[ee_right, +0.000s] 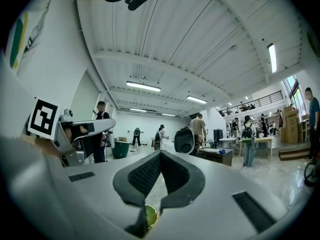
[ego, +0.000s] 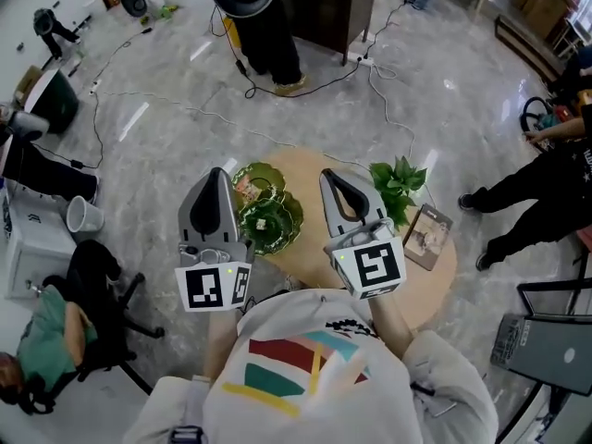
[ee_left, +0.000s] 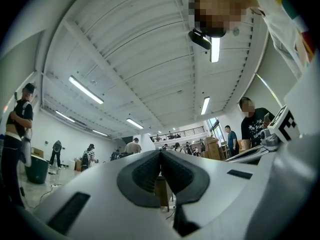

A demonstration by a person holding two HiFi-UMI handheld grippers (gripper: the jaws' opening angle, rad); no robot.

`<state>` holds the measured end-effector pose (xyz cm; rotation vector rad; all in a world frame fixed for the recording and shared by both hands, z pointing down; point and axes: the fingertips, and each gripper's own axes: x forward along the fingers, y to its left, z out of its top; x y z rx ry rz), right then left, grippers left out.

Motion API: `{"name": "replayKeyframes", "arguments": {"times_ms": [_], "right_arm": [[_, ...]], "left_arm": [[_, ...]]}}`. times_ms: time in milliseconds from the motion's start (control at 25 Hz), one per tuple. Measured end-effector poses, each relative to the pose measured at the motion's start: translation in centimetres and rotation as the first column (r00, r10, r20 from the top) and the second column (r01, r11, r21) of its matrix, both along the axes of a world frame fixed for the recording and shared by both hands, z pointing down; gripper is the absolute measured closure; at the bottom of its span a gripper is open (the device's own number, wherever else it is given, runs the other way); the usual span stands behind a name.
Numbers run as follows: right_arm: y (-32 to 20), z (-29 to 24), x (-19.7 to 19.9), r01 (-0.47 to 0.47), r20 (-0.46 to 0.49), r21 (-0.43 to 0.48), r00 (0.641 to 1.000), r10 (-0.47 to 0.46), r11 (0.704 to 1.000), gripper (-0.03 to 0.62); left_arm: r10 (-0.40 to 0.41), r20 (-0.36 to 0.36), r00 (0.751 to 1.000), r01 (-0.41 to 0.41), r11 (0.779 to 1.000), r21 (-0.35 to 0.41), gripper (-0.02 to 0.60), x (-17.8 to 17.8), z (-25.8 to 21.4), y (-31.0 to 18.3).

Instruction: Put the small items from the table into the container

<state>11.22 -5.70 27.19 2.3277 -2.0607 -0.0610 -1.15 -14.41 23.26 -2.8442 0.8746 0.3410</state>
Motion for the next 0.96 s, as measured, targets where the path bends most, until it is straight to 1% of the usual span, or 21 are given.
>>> {"name": "replayKeyframes", "arguments": {"times_ms": [240,560,760,960], "right_arm": [[0.3,0.3,0.2,0.026,0.026,0.010,0.999,-0.026,1.000,0.582],[-1.1,0.9,-1.9,0.087,0.049,0.006,0.995,-0.087,0.996,0.582],[-1.2,1.0,-3.5,0.137,0.051,0.004,0.989,-0.137,0.991,0.582],[-1.6,0.9,-4.0,0.136,0.047,0.004,0.990,-0.136,0.991,0.582]], "left_arm": [[-0.034,0.012,0.999,0.034,0.999,0.001,0.574,-0.8,0.5,0.9],[-0.088,0.027,0.996,0.088,0.996,0.006,0.574,-3.4,0.5,0.6],[-0.103,0.047,0.994,0.102,0.995,0.010,0.574,-4.0,1.0,0.9],[-0.093,0.047,0.995,0.093,0.996,0.010,0.574,-4.1,1.1,0.6]]}}
